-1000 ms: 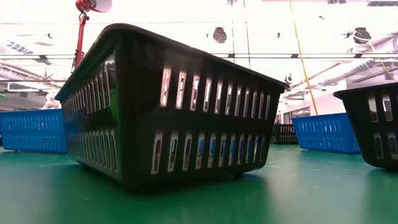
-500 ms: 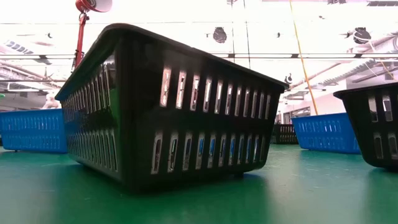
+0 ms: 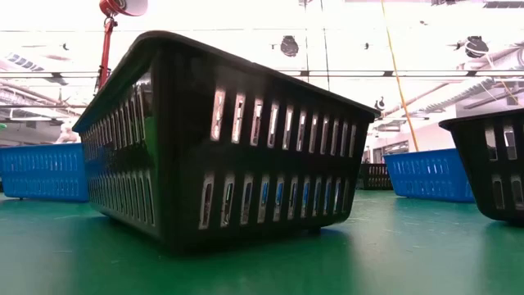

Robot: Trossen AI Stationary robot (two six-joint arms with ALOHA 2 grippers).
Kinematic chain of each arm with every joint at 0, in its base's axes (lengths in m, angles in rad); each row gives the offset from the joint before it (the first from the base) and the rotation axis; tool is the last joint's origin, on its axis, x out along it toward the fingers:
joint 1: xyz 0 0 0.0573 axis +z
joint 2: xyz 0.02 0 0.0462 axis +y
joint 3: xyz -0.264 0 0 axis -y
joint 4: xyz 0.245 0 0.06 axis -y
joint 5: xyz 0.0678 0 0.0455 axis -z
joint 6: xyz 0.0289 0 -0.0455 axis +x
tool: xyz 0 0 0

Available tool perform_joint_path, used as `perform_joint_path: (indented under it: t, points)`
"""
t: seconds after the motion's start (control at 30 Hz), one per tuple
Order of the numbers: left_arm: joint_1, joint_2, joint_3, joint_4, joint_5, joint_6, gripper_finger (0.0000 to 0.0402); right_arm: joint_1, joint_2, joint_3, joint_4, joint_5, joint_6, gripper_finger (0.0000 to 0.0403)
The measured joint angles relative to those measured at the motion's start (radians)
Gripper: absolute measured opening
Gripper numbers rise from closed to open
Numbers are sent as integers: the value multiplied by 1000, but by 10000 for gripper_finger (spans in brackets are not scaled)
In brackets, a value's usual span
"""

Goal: Stack baskets by color
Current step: Stack the right blue bin on the right blue bin

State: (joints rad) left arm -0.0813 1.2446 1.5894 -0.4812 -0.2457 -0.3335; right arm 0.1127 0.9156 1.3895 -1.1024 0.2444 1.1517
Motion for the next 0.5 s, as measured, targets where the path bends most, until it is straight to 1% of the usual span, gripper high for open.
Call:
perform_joint_path:
  t: [0.07, 0.23, 0.37, 0.5]
  points:
    - [-8, 0, 0, -35, 0, -52, 8, 0, 23, 0, -65, -40, 45, 0]
    - [-42, 0, 0, -110, 1, -138, 8, -20, 82, 0, -191, -92, 54, 0]
    - [-63, 0, 0, -173, 1, -149, 8, -74, 122, 0, -286, -164, -33, 5]
    - [-65, 0, 0, -193, 1, -166, 8, -139, 173, -1, -401, -224, -79, 27]
